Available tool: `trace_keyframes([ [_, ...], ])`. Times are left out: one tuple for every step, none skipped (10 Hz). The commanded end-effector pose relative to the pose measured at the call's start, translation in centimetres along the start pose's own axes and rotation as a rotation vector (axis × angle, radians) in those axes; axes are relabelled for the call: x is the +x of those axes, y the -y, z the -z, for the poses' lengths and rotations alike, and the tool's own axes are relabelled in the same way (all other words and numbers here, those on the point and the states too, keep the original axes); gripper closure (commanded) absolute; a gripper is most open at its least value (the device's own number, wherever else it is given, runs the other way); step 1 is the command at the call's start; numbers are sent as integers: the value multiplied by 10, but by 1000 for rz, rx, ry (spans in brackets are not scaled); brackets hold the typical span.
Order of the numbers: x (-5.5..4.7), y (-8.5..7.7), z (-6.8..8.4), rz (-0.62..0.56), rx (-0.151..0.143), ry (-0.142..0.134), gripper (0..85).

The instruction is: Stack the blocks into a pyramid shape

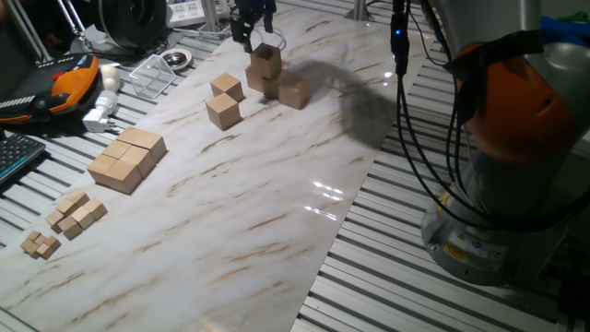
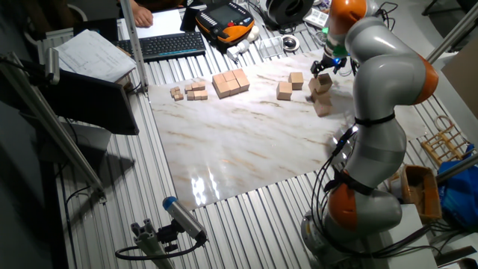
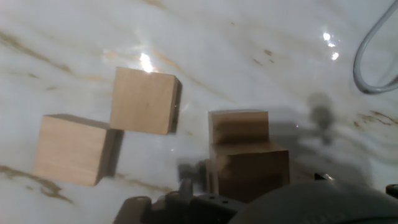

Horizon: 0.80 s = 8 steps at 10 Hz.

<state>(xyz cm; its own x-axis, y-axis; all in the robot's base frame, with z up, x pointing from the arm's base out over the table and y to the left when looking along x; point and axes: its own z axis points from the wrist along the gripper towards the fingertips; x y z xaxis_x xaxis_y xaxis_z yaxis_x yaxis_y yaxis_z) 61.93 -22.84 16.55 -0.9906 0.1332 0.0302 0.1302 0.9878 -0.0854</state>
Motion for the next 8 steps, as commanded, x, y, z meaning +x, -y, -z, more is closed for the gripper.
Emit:
trace_keyframes([
  [1,-13,9,-17,-7,-1,0],
  [3,-26,18,-39,-15,-2,0],
  [5,-38,24,-55,-25,-4,0],
  [6,-48,28,-80,-44,-10,0],
  [9,-60,31,-108,-64,-15,0],
  [11,-68,30,-119,-73,-14,0],
  [12,-75,24,-129,-90,-8,0],
  [14,-82,16,-141,-102,-2,0],
])
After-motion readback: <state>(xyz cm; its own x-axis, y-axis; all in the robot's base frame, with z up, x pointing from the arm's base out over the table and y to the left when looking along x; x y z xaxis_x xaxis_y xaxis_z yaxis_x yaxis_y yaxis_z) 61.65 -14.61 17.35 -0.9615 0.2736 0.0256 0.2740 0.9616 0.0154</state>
